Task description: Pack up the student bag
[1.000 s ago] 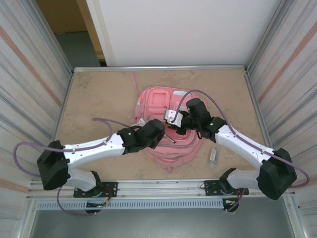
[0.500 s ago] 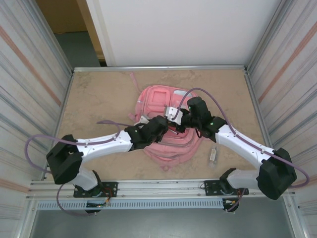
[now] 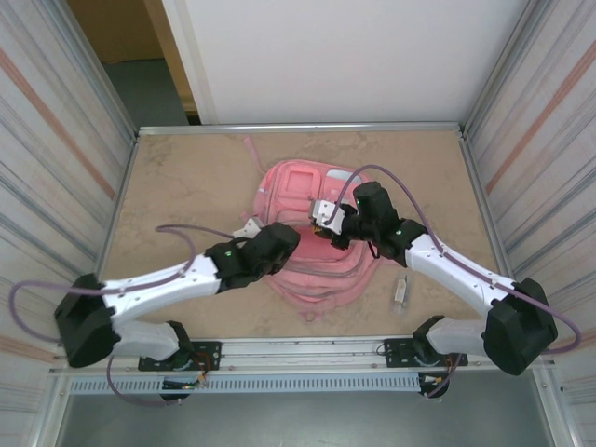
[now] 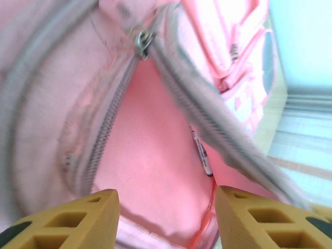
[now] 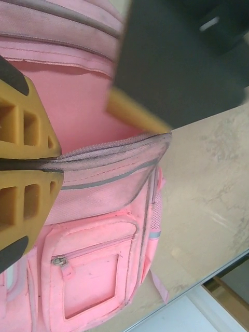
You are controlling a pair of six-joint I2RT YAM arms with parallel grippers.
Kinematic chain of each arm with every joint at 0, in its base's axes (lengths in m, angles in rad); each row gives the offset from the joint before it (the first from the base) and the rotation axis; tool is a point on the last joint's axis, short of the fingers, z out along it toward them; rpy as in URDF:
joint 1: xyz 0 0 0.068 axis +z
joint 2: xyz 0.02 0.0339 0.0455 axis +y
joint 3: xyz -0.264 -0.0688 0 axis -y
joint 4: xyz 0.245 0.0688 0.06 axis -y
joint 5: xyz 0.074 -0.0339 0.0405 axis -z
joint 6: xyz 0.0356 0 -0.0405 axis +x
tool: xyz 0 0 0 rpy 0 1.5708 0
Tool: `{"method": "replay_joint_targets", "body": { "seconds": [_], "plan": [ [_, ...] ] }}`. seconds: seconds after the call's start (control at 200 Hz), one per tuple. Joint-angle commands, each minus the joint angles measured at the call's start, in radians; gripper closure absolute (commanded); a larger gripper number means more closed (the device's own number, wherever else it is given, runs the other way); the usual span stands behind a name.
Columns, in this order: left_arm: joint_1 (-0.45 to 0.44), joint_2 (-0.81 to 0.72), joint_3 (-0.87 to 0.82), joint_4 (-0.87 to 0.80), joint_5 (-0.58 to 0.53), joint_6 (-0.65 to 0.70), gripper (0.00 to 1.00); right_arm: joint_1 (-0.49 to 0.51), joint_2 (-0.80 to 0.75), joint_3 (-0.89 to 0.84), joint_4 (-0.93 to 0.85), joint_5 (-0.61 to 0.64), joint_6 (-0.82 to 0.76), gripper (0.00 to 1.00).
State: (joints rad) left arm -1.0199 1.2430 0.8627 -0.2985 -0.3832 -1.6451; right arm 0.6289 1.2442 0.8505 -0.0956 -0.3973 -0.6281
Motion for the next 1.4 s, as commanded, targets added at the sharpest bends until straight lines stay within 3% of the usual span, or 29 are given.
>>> {"method": "replay_joint_targets", "body": {
  "seconds": [0.0,0.085,0.236,0.306,0.386,0.431,0.566,0.681,0.757,0.832,0.922,1.047,1.082,1.137,1.203,1.233,1.333,1.393],
  "plan": [
    [0.011,-0.124,-0.07,-0.035,-0.063,0.333,0.47,0.005,-0.003,-0.002,0.007,-0.011,0.009,1.0],
    [0.066,-0.214,-0.121,0.026,-0.005,0.577,0.44,0.012,0.003,-0.004,-0.002,-0.001,-0.007,1.0],
    [0.303,-0.369,-0.187,0.07,0.282,0.952,0.44,0.047,0.029,0.002,-0.058,0.051,-0.037,1.0],
    [0.375,-0.419,-0.208,0.126,0.43,1.189,0.45,0.059,0.031,-0.01,-0.047,0.037,-0.023,1.0],
    [0.378,-0.443,-0.224,0.149,0.539,1.487,0.39,0.057,0.017,-0.028,-0.009,0.015,0.017,1.0],
    [0.379,-0.433,-0.225,0.153,0.581,1.609,0.28,0.057,-0.001,-0.047,0.02,0.011,0.037,1.0],
    [0.377,-0.351,-0.253,0.252,0.717,2.037,0.27,0.058,-0.033,-0.078,0.046,0.006,0.055,1.0],
    [0.38,-0.237,-0.235,0.326,0.725,2.233,0.26,0.058,-0.051,-0.071,0.004,0.015,0.043,1.0],
    [0.379,-0.168,-0.181,0.264,0.765,2.37,0.25,0.058,-0.068,-0.079,-0.001,0.011,0.045,1.0],
    [0.378,-0.114,-0.159,0.278,0.75,2.45,0.25,0.057,-0.075,-0.072,-0.027,0.008,0.034,1.0],
    [0.379,-0.05,-0.175,0.43,0.657,2.475,0.28,0.058,-0.083,-0.076,-0.031,0.006,0.032,1.0],
    [0.395,0.054,-0.119,0.466,0.576,2.444,0.49,0.045,-0.06,-0.088,0.044,0.07,0.143,1.0],
    [0.398,0.09,-0.099,0.463,0.559,2.438,0.56,0.039,-0.053,-0.097,0.083,0.082,0.197,0.94],
    [0.4,0.135,-0.087,0.482,0.57,2.437,0.7,0.035,-0.051,-0.108,0.13,0.135,0.306,0.85],
    [0.401,0.166,-0.091,0.52,0.579,2.39,0.92,0.029,-0.065,-0.124,0.175,0.287,0.495,0.64],
    [0.402,0.175,-0.093,0.533,0.567,2.354,1.0,0.02,-0.074,-0.128,0.177,0.367,0.583,0.61],
    [0.376,0.196,-0.104,0.563,0.467,2.291,1.0,-0.058,-0.099,-0.101,0.045,0.561,0.881,0.58],
    [0.343,0.188,-0.128,0.593,0.42,2.291,1.0,-0.143,-0.099,-0.077,-0.083,0.532,1.075,0.54]
  ]
}}
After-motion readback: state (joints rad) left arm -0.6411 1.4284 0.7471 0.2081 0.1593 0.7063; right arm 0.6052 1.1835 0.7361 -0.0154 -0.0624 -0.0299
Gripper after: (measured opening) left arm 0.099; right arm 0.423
